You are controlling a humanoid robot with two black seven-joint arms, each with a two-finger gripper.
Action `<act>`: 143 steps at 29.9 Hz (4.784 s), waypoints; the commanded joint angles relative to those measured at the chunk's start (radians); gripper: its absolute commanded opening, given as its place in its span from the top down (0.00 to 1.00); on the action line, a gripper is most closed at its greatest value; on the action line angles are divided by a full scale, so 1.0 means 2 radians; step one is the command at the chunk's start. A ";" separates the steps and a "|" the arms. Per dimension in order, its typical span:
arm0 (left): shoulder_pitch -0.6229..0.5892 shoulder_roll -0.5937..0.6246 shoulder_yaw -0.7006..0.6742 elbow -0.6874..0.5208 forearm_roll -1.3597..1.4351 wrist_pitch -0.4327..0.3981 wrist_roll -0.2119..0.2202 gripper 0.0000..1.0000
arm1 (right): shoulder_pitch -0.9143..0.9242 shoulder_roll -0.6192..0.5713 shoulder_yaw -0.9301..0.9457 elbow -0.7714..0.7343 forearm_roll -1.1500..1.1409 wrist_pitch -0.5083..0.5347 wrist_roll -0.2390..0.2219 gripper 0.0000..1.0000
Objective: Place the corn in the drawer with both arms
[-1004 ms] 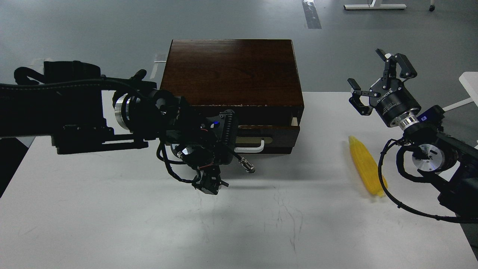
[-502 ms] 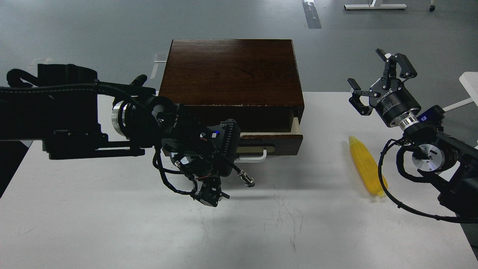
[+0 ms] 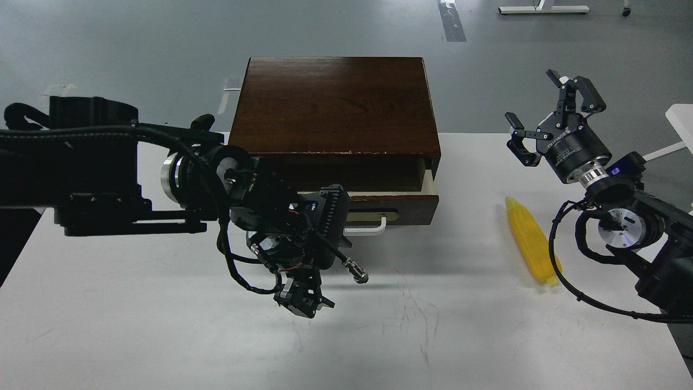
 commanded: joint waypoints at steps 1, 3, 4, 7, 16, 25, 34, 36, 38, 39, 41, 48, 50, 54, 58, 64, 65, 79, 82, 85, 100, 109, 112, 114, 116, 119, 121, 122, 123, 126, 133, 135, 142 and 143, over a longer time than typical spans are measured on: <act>0.000 0.014 -0.002 -0.008 0.000 0.000 0.000 0.02 | 0.000 0.000 0.000 0.001 0.000 0.000 0.000 0.00; -0.003 0.018 -0.006 -0.013 0.000 0.000 0.000 0.02 | 0.000 0.000 0.000 0.000 0.000 0.000 0.000 0.00; -0.009 0.023 -0.012 -0.015 0.000 0.000 0.000 0.02 | 0.000 0.000 0.000 0.000 0.000 0.000 0.000 0.00; -0.012 0.042 -0.047 -0.019 -0.094 0.000 0.000 0.02 | 0.000 0.000 0.000 0.000 0.000 0.000 0.000 0.00; 0.012 0.127 -0.115 0.030 -0.494 0.000 0.000 0.02 | 0.000 0.001 -0.001 0.000 0.000 -0.001 0.000 0.00; 0.077 0.166 -0.116 0.169 -0.865 0.000 0.000 0.02 | 0.000 0.002 -0.003 0.000 0.000 -0.003 0.000 0.00; 0.141 0.163 -0.137 0.284 -1.002 0.000 0.000 0.02 | 0.015 -0.001 -0.037 0.001 -0.036 -0.019 0.000 0.00; 0.176 0.156 -0.151 0.304 -1.027 0.000 0.000 0.02 | 0.033 -0.003 -0.056 -0.001 -0.047 -0.024 0.000 0.00; 0.209 0.153 -0.173 0.317 -1.051 0.000 0.000 0.02 | 0.048 -0.004 -0.073 -0.002 -0.050 -0.031 0.000 0.00; 0.233 0.149 -0.193 0.327 -1.065 0.000 0.000 0.02 | 0.057 -0.004 -0.086 -0.003 -0.050 -0.035 0.000 0.00; 0.269 0.138 -0.232 0.341 -1.081 0.000 0.000 0.02 | 0.067 -0.004 -0.102 -0.008 -0.050 -0.036 0.000 0.00; 0.347 0.126 -0.311 0.350 -1.089 0.000 0.000 0.02 | 0.089 -0.029 -0.110 -0.008 -0.050 -0.035 0.000 0.00; 0.354 0.120 -0.312 0.357 -1.100 0.000 0.009 0.02 | 0.094 -0.044 -0.110 -0.008 -0.050 -0.032 0.000 0.00; 0.354 0.099 -0.316 0.403 -1.125 0.000 0.016 0.02 | 0.097 -0.059 -0.113 -0.012 -0.050 -0.031 0.000 0.00; 0.354 0.089 -0.322 0.412 -1.125 0.000 0.015 0.02 | 0.108 -0.070 -0.128 -0.011 -0.101 -0.021 0.000 0.00; 0.350 0.080 -0.323 0.410 -1.124 0.000 0.015 0.02 | 0.162 -0.120 -0.234 0.031 -0.339 -0.017 0.000 0.00; 0.350 0.080 -0.323 0.410 -1.123 0.000 0.015 0.02 | 0.167 -0.126 -0.242 0.038 -0.358 -0.017 0.000 0.00; 0.350 0.077 -0.323 0.409 -1.119 0.000 0.015 0.02 | 0.210 -0.138 -0.387 0.056 -0.647 -0.031 0.000 0.00; 0.350 0.077 -0.323 0.409 -1.119 0.000 0.015 0.02 | 0.210 -0.136 -0.405 0.054 -0.658 -0.047 0.000 0.00; 0.350 0.077 -0.323 0.409 -1.119 0.000 0.015 0.02 | 0.210 -0.134 -0.420 0.052 -0.673 -0.052 0.000 0.00; 0.350 0.073 -0.323 0.409 -1.119 0.000 0.016 0.02 | 0.203 -0.106 -0.449 0.038 -0.681 -0.058 0.000 0.02; 0.350 0.070 -0.322 0.409 -1.118 0.000 0.016 0.02 | 0.199 -0.090 -0.465 0.030 -0.681 -0.058 0.000 0.11; 0.350 0.070 -0.322 0.409 -1.118 0.000 0.016 0.02 | 0.199 -0.090 -0.467 0.030 -0.681 -0.058 0.000 0.34; 0.350 0.070 -0.322 0.409 -1.118 0.000 0.017 0.02 | 0.199 -0.090 -0.468 0.030 -0.681 -0.058 0.000 0.56; 0.350 0.070 -0.322 0.409 -1.118 0.000 0.017 0.02 | 0.199 -0.091 -0.468 0.031 -0.681 -0.058 0.000 0.75; 0.350 0.070 -0.322 0.409 -1.118 0.000 0.017 0.02 | 0.200 -0.093 -0.468 0.031 -0.681 -0.058 0.000 0.92; 0.350 0.070 -0.322 0.409 -1.118 0.000 0.017 0.02 | 0.203 -0.094 -0.471 0.032 -0.681 -0.058 0.000 1.00; 0.350 0.071 -0.322 0.409 -1.118 0.000 0.017 0.02 | 0.203 -0.094 -0.472 0.032 -0.681 -0.058 0.000 1.00; 0.350 0.071 -0.322 0.409 -1.118 0.000 0.017 0.02 | 0.204 -0.094 -0.472 0.032 -0.681 -0.058 0.000 1.00; 0.350 0.071 -0.322 0.409 -1.118 0.000 0.017 0.02 | 0.206 -0.094 -0.472 0.033 -0.681 -0.058 0.000 1.00; 0.350 0.073 -0.322 0.409 -1.118 0.000 0.016 0.02 | 0.300 -0.110 -0.470 0.053 -0.679 -0.059 0.000 1.00; 0.349 0.073 -0.322 0.409 -1.118 0.000 0.017 0.02 | 0.349 -0.113 -0.472 0.064 -0.679 -0.058 0.000 1.00; 0.347 0.075 -0.322 0.408 -1.118 0.000 0.016 0.02 | 0.486 -0.080 -0.478 0.077 -0.680 -0.056 0.000 1.00; 0.347 0.076 -0.322 0.407 -1.118 0.000 0.016 0.02 | 0.498 -0.069 -0.482 0.077 -0.680 -0.056 0.000 1.00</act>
